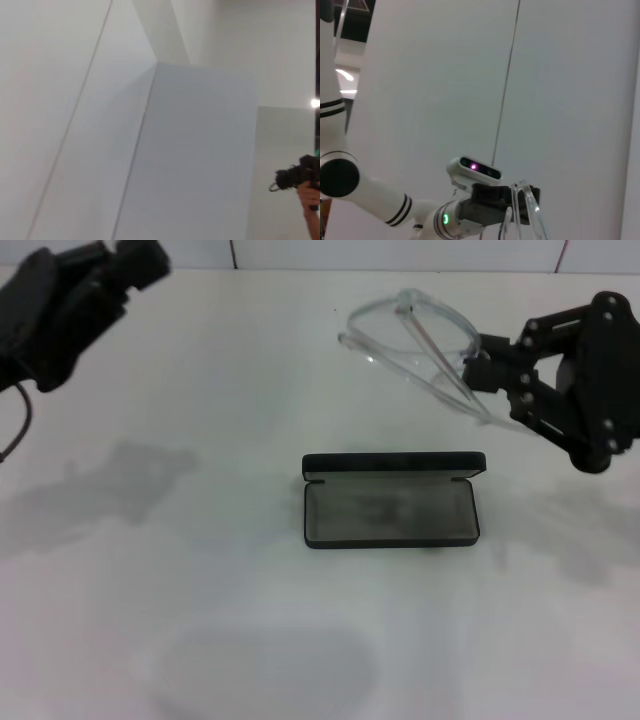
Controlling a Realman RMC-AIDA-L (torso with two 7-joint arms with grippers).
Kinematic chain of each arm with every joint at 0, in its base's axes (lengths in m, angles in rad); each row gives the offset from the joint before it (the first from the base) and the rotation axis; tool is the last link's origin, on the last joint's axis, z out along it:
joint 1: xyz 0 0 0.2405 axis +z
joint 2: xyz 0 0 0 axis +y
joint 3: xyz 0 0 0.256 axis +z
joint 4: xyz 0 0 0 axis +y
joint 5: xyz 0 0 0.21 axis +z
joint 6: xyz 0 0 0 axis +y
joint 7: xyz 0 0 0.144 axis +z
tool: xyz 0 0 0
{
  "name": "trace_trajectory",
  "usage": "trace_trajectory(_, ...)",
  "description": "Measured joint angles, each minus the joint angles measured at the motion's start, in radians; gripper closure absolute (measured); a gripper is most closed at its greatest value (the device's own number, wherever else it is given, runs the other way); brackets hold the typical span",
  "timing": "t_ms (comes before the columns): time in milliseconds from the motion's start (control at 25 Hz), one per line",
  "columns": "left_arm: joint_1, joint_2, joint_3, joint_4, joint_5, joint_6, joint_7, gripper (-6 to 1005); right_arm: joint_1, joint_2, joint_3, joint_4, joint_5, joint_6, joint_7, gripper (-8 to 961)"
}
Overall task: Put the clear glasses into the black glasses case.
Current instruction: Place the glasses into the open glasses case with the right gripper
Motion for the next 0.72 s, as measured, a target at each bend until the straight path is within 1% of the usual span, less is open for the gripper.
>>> trace_trajectory(200, -0.031, -0.015, 0.000, 0.000, 0.039, 0.006, -0.001, 926, 0.022, 0.000, -0.003, 0.039, 0.002, 0.011, -0.007, 881)
trace_trajectory(360, -0.037, -0.016, -0.008, 0.000, 0.042, 0.006, -0.001, 915, 0.028, -0.005, -0.027, 0.030, -0.047, 0.030, 0.007, 881)
trace_trajectory(480, -0.042, -0.008, -0.031, 0.000, 0.037, 0.003, -0.005, 906, 0.035, -0.003, -0.058, -0.021, -0.162, 0.054, 0.064, 880)
trace_trajectory(600, -0.045, -0.004, -0.067, 0.002, 0.040, 0.003, -0.018, 902, 0.038, -0.003, -0.138, -0.106, -0.287, 0.129, 0.149, 880)
trace_trajectory(720, -0.044, 0.000, -0.084, 0.002, 0.042, 0.004, -0.024, 901, 0.029, -0.003, -0.255, -0.221, -0.429, 0.236, 0.249, 880)
